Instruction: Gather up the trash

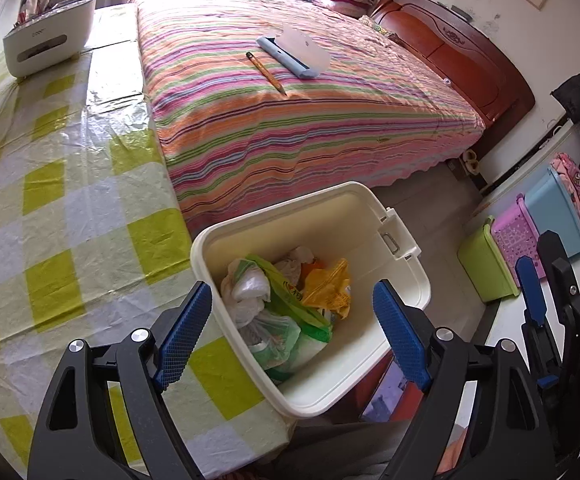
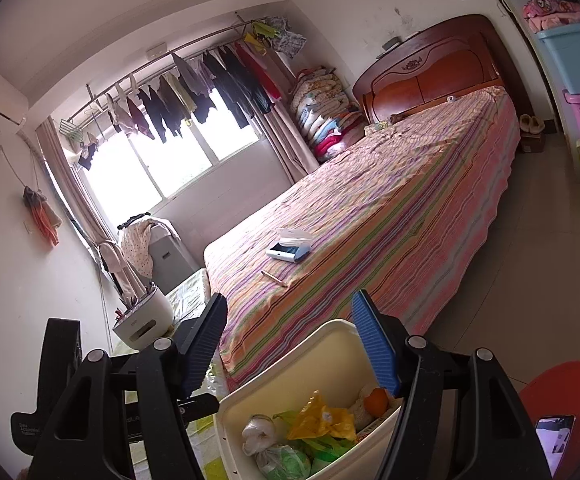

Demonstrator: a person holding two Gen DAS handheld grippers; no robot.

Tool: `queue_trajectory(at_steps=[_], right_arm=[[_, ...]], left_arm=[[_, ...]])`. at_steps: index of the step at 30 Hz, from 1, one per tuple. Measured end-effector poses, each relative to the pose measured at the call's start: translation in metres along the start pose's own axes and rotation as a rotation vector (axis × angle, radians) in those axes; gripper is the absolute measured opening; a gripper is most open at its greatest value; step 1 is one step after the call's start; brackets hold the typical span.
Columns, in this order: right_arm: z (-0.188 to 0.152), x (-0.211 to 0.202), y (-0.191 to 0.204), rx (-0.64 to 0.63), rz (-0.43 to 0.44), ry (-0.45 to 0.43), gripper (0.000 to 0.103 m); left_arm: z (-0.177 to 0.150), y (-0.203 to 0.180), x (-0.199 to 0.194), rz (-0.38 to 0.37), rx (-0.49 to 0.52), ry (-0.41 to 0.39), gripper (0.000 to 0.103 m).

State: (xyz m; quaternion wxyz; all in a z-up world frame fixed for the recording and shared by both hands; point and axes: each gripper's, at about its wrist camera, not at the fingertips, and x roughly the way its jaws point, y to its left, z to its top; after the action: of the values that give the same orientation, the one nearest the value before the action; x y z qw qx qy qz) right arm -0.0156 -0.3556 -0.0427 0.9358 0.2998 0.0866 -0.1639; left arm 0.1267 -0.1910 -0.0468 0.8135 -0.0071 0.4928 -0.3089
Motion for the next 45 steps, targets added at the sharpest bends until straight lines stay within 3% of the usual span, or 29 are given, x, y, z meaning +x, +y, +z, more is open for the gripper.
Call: queue_trajectory(at_steps=[5, 11, 23, 45], right_arm=[[-0.011, -0.004, 0.008, -0.072, -0.038, 0.058, 0.064], [-0.042, -0.007, 0.028, -0.211, -0.099, 0.12, 0.065], [-0.058, 0.007, 0.039, -0.285, -0.104, 0.152, 0.066], [-0.057, 0.01, 0.042, -0.263, -0.091, 0.161, 0.067]], left_arm=[[-0.025, 0.017, -0.053, 0.127, 0.059, -0.126, 0.082], [-0.059, 0.032, -0.091, 0.213, 0.12, -0.25, 0.085], [-0.065, 0.027, -0.087, 0.248, 0.167, -0.267, 0.085], [-0.069, 0.026, -0.072, 0.255, 0.187, -0.224, 0.085]])
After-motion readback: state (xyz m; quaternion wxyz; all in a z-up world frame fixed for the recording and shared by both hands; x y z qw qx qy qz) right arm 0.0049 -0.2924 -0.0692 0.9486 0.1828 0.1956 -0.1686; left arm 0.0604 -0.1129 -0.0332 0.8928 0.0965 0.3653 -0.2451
